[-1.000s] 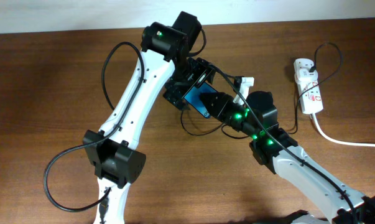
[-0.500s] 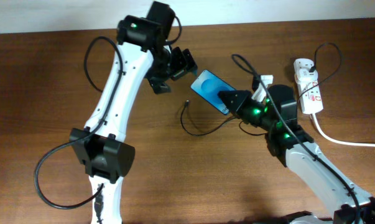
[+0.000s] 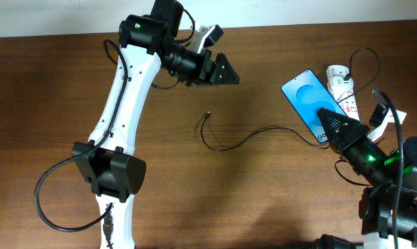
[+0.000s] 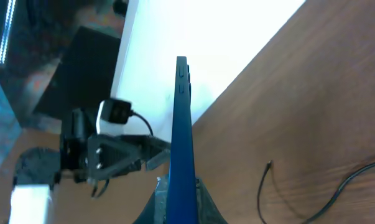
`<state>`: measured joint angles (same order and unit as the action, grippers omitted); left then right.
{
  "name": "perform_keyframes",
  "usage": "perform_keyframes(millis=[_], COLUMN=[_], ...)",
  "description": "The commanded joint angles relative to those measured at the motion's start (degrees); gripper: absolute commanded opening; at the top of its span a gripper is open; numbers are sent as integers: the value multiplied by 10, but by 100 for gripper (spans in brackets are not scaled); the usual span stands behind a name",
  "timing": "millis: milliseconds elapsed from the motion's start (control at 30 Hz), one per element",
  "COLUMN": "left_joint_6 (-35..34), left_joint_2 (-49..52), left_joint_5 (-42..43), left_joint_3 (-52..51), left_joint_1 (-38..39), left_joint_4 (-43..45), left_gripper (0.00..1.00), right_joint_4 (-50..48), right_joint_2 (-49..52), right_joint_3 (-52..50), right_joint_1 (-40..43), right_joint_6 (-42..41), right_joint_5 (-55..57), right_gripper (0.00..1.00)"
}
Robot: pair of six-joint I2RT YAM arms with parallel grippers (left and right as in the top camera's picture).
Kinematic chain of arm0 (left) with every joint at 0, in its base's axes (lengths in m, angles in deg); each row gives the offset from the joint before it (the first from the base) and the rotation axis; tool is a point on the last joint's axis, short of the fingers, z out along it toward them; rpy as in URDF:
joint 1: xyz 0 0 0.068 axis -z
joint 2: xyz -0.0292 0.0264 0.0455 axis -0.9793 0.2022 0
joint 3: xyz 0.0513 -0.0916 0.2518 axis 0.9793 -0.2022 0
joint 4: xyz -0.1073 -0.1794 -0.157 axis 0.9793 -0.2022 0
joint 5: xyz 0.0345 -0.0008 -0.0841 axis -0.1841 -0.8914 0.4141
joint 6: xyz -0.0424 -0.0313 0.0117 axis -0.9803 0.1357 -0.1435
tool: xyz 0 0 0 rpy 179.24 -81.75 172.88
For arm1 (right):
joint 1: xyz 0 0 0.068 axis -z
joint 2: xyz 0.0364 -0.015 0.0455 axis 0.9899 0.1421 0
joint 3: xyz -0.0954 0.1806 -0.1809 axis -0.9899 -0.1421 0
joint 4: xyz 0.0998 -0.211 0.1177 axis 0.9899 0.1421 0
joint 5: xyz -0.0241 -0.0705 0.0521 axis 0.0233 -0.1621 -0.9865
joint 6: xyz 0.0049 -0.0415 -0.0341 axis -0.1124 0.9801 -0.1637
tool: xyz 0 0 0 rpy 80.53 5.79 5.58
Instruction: Plug charger to phone and switch on socket
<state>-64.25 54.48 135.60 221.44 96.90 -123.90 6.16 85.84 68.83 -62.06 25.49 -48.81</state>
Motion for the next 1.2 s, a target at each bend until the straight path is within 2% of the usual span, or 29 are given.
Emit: perform_keyframes(millis=[0,67,133,233,267,333,467,533,633,700,767,933,1033,1167], left_joint_6=[-32,-80,-116,-153,-162,-168,-191,-222,-241,-258,-258,-257,-261,-294], left_joint_2=[-5,-5,-5,-5,-5,-5,-5,-5,-5,-5,-5,-5,-5,-5], left_joint_5=[77,107,148,148,148,146,128,90,74,63,60,42,39,37], left_joint_3=[10,10,10,10,10,10,10,10,10,10,10,10,10,10], left_joint_1=[-2,-2,-2,-3,-2,-2,-3,-3,-2,0,1,15,20,19], left_joint_4=[31,45,70,99,107,116,122,124,146,177,187,197,202,234], left_gripper=[89,87,84,84,83,79,75,74,73,68,64,64,61,58], right_joint_4=[-72,-162,-203,-261,-320,-403,-503,-513,-522,-522,-523,-541,-560,-530], right_joint_2=[12,46,85,143,182,241,332,347,347,347,347,347,347,347], right_joint_3=[8,8,8,8,8,8,8,8,8,9,9,10,10,10], right_joint_1=[-46,-120,-191,-266,-304,-343,-378,-386,-387,-389,-390,-390,-390,-403], right_joint_6=[-71,-124,-169,-232,-260,-310,-371,-371,-386,-408,-433,-472,-472,-471], right_joint_5=[60,128,208,301,341,369,374,374,379,386,389,373,364,354], right_gripper=[4,4,4,4,4,4,4,4,4,4,4,4,4,4])
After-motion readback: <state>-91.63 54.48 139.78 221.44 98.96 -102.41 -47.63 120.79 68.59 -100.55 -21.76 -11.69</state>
